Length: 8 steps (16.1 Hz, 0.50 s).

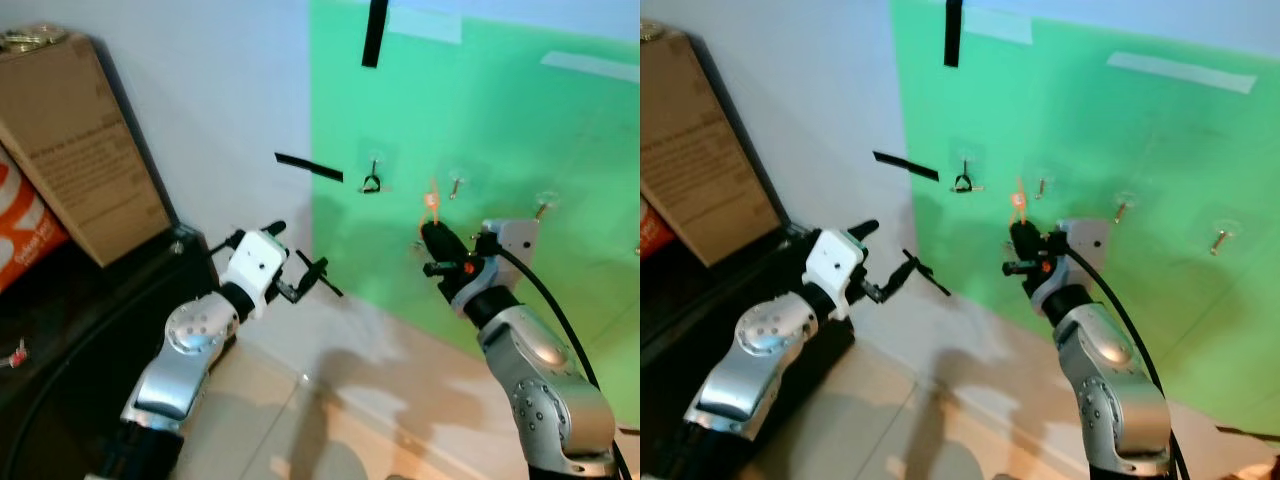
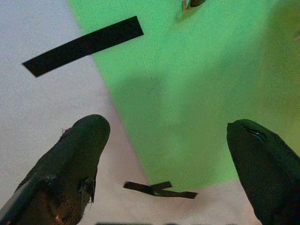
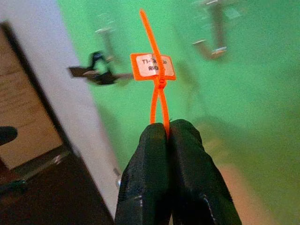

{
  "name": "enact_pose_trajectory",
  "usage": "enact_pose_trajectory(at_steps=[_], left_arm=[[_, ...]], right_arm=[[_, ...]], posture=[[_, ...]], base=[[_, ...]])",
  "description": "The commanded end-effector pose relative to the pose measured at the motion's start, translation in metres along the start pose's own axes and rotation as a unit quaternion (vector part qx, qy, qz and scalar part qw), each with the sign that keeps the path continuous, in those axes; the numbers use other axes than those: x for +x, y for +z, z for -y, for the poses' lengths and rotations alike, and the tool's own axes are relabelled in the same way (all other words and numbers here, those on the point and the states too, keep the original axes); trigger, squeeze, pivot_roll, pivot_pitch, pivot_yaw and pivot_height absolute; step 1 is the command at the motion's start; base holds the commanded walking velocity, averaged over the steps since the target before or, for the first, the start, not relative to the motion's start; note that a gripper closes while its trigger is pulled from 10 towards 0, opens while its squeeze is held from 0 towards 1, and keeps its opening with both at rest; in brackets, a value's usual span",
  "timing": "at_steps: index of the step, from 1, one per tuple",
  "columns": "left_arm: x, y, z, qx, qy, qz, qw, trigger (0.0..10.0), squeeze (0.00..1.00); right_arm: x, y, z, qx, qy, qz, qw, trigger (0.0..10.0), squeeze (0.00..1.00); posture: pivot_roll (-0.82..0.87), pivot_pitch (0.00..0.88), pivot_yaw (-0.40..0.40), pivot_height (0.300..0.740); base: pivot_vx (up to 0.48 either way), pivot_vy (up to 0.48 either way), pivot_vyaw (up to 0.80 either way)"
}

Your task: Hang keys on a hook

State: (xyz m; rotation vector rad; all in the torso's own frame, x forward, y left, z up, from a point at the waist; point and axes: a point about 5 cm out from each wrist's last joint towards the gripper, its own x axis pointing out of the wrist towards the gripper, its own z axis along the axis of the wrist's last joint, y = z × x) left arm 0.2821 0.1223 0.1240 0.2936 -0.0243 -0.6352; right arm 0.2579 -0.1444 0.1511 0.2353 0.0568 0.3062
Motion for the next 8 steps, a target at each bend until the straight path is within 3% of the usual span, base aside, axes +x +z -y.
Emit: enact_pose_trajectory(at_steps=[1,8], left_arm=[[-0.001,0.002,-0.001,-0.011,-0.017,0.002,1.000,10.0,0.24],[-0.007,0.003,0.008,-0.044,-0.158,-0.012,0.986,10.0,0.24]], right_arm=[[0.000,0.003,-0.008,0.006,0.020,0.010,1.000,10.0,0.00],[0.002,0.023,0.000,0.030,-0.016,0.074,0.997,10.0,0.00]], posture=[[0.00,0.000,0.024,0.740],[-0.01,0.000,0.030,0.740]], base=[[0.000,0.000,0.00],[0.000,0.000,0.00]])
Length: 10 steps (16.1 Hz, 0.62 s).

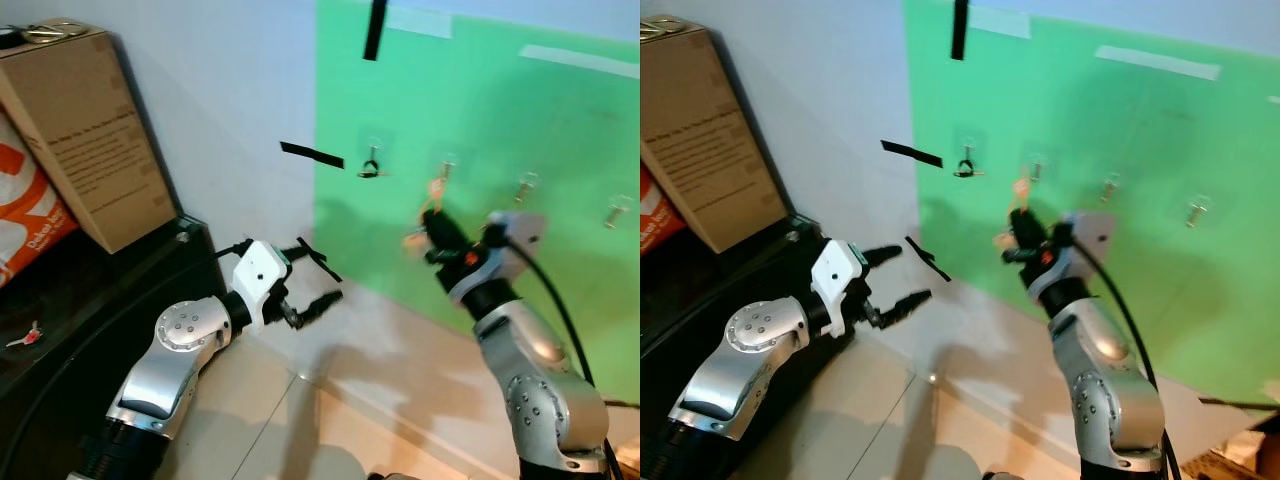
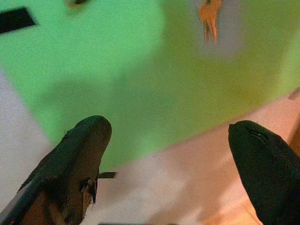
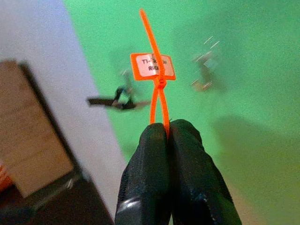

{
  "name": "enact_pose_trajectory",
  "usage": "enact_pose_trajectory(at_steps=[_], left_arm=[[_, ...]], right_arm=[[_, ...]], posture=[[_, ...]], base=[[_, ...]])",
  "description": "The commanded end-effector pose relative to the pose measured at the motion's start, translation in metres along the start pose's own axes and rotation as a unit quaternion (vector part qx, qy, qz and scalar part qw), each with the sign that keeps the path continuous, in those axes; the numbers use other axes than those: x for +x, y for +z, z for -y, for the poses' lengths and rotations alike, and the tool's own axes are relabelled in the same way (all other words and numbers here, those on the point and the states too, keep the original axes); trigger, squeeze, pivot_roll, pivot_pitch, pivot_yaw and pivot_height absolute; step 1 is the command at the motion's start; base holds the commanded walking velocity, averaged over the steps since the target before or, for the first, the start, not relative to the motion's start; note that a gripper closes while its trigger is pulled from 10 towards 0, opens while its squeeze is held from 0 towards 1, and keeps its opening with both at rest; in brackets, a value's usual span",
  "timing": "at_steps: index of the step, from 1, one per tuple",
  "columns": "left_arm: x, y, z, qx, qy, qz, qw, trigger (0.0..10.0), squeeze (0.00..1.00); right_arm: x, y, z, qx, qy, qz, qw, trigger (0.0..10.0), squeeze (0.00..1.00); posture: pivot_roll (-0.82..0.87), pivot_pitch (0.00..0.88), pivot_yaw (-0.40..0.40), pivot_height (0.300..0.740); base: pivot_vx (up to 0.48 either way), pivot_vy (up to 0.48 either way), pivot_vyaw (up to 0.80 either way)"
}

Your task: Hang keys on a hook

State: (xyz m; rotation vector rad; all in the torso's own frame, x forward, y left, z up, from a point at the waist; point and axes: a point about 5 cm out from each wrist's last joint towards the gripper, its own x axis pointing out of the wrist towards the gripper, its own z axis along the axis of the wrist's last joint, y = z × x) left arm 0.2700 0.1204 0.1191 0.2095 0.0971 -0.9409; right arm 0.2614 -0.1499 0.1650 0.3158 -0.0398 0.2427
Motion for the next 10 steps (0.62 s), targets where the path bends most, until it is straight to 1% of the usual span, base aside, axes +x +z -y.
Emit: enact_pose_trajectory(at_steps=[1,3,6,10], left_arm=[[-0.001,0.007,0.000,0.004,-0.015,0.007,1.000,10.0,0.24],[0.000,0.008,-0.001,0.004,-0.016,0.007,1.000,10.0,0.24],[-0.001,0.009,-0.002,0.004,-0.017,0.006,1.000,10.0,0.24],[-0.001,0.009,-0.004,0.003,-0.012,0.006,1.000,10.0,0.25]], right_arm=[[0.002,0.012,-0.002,0.006,0.001,0.030,1.000,10.0,0.00],[0.005,0.013,-0.004,0.014,0.013,0.032,0.999,10.0,0.00],[0.007,0.011,-0.010,0.014,0.042,0.025,0.999,10.0,0.00],[0.012,0.011,-0.015,0.009,0.057,0.022,0.998,10.0,0.00]], posture=[[-0.01,0.000,0.032,0.740],[-0.01,0.000,0.032,0.740],[-0.01,0.000,0.032,0.740],[0.00,0.000,0.030,0.740]], base=[[0.000,0.000,0.00],[0.000,0.000,0.00],[0.000,0.000,0.00],[0.000,0.000,0.00]])
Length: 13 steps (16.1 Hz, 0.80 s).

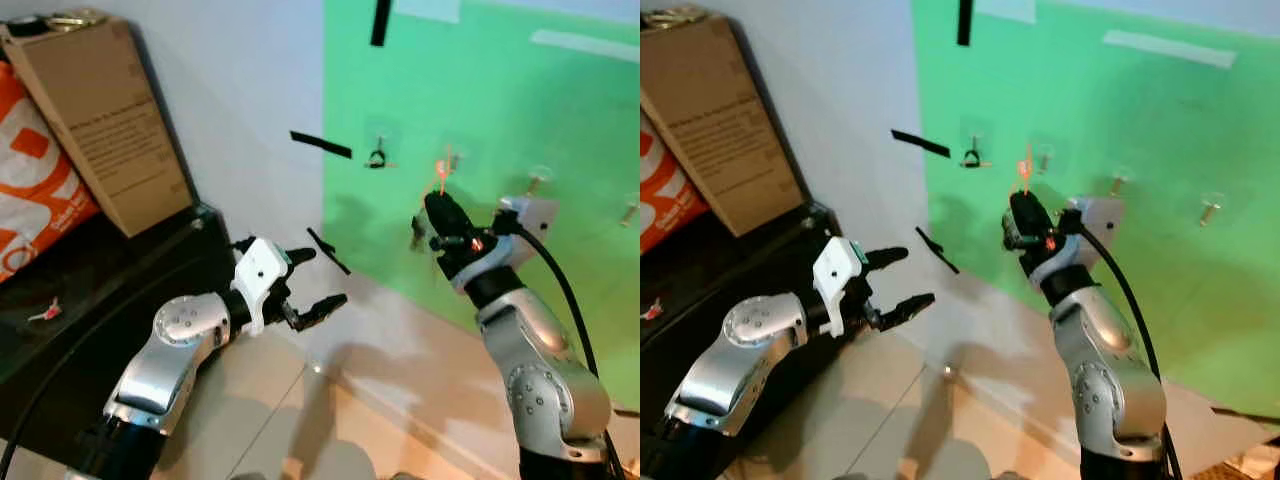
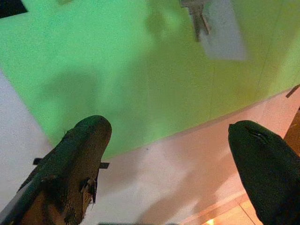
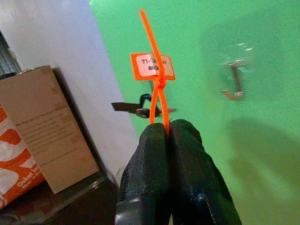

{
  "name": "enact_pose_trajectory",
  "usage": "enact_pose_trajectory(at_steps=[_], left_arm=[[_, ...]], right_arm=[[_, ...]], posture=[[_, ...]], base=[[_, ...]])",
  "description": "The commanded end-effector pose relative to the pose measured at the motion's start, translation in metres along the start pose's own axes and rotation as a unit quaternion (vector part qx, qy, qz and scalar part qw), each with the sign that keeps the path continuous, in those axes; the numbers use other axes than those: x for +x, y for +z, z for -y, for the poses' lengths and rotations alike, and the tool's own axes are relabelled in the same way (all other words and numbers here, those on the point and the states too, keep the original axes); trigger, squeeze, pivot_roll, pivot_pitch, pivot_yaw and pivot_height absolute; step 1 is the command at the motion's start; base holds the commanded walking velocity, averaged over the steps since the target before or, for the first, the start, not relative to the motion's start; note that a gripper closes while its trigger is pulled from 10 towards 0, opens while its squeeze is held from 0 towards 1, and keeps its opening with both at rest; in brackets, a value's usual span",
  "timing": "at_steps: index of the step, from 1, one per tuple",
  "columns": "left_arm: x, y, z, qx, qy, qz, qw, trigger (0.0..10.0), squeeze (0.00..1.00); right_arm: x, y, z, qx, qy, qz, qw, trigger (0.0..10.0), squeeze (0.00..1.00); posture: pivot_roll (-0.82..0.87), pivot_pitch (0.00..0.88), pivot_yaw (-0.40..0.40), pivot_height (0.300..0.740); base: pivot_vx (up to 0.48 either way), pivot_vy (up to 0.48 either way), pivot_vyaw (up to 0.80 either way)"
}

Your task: Hang keys on a hook

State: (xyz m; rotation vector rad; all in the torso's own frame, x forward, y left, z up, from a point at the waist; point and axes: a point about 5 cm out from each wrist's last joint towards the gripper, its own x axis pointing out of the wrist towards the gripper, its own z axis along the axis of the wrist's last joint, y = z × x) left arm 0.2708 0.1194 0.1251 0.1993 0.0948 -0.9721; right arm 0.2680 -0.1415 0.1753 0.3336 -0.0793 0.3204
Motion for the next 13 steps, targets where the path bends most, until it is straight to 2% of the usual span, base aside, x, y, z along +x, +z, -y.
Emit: enact_pose_trajectory(at_steps=[1,6,8,13], left_arm=[[-0.002,0.004,-0.003,0.006,0.004,0.002,1.000,10.0,0.24],[-0.002,0.005,-0.004,0.008,0.004,0.004,1.000,10.0,0.25],[-0.002,0.009,-0.004,0.007,0.002,0.013,1.000,10.0,0.24],[-0.002,0.011,-0.003,0.004,-0.001,0.018,1.000,10.0,0.25]], right_arm=[[0.005,0.004,-0.006,0.001,0.016,0.008,1.000,10.0,0.00],[0.020,0.009,-0.005,0.000,0.005,0.024,1.000,10.0,0.00],[0.025,0.013,0.002,0.000,-0.019,0.034,0.999,10.0,0.00],[0.024,0.014,0.017,0.010,-0.068,0.042,0.997,10.0,0.00]], posture=[[0.00,0.000,0.030,0.740],[0.00,0.000,0.030,0.740],[0.00,0.000,0.028,0.740],[0.00,0.000,0.025,0.740]], base=[[0.000,0.000,0.00],[0.000,0.000,0.00],[0.000,0.000,0.00],[0.000,0.000,0.00]])
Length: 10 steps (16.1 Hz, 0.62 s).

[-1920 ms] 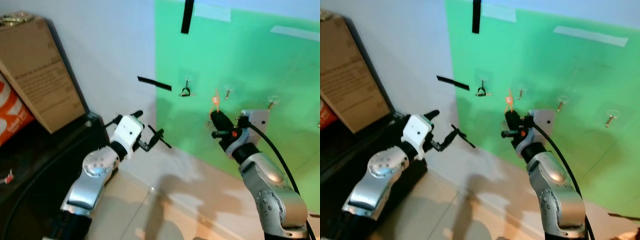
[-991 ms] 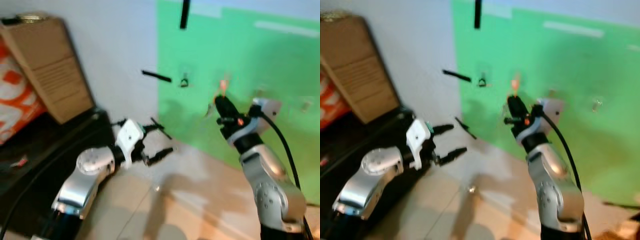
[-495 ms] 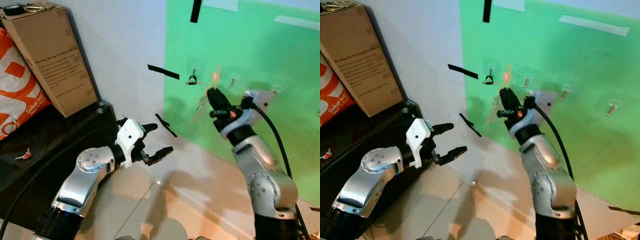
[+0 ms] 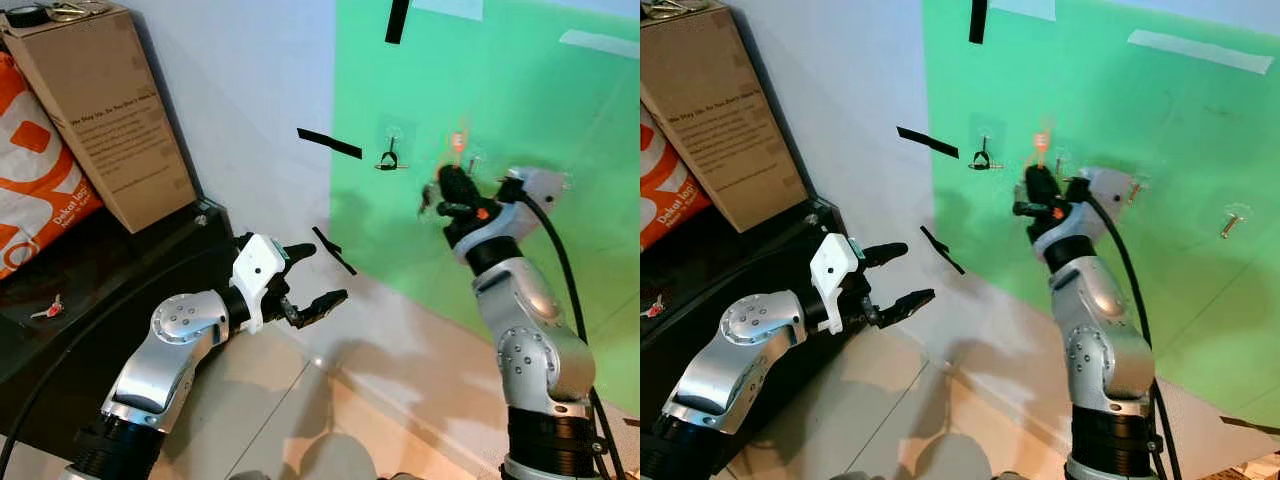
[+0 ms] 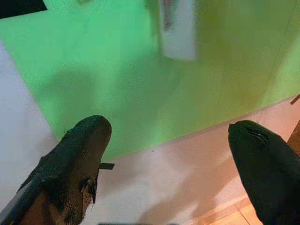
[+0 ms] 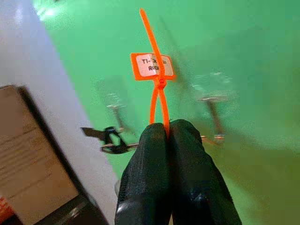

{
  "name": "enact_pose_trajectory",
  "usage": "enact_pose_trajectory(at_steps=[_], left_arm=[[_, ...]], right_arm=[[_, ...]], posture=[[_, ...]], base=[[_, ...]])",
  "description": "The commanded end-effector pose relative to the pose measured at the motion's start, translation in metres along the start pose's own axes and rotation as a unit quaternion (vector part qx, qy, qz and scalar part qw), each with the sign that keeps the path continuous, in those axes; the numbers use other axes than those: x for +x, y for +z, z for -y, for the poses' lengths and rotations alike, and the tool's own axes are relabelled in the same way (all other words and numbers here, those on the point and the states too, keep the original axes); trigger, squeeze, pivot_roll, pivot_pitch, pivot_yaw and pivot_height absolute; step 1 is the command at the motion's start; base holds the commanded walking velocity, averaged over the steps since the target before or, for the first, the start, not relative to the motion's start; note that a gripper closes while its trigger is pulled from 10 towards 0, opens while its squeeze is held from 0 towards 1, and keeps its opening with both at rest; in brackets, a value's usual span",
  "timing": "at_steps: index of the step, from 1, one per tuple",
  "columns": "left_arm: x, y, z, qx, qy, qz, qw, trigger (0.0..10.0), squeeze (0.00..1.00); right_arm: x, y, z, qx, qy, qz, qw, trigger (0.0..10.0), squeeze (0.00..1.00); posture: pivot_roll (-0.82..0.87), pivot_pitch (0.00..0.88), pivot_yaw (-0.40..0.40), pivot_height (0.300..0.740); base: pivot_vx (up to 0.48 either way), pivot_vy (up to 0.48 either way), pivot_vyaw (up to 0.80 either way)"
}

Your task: Hang keys on a hook

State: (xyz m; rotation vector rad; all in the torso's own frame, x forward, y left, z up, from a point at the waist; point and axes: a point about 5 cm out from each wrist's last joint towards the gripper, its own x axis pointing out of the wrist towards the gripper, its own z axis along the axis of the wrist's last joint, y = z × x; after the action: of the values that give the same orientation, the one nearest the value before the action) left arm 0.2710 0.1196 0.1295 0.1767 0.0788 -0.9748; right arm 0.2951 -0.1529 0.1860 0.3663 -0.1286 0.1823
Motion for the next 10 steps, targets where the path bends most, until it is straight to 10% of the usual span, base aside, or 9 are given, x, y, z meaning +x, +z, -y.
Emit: enact_pose_trajectory(at_steps=[1,10], left_arm=[[-0.001,0.007,-0.002,0.009,-0.002,0.006,1.000,10.0,0.25],[-0.001,0.006,-0.002,0.012,-0.010,0.002,1.000,10.0,0.25]], right_arm=[[-0.002,0.000,0.003,0.005,-0.009,0.004,1.000,10.0,0.00],[-0.015,-0.010,0.006,0.041,-0.029,-0.008,0.999,10.0,0.00]], posture=[[0.00,0.000,0.030,0.740],[0.00,0.000,0.043,0.740]], base=[[0.000,0.000,0.00],[0.000,0.000,0.00]])
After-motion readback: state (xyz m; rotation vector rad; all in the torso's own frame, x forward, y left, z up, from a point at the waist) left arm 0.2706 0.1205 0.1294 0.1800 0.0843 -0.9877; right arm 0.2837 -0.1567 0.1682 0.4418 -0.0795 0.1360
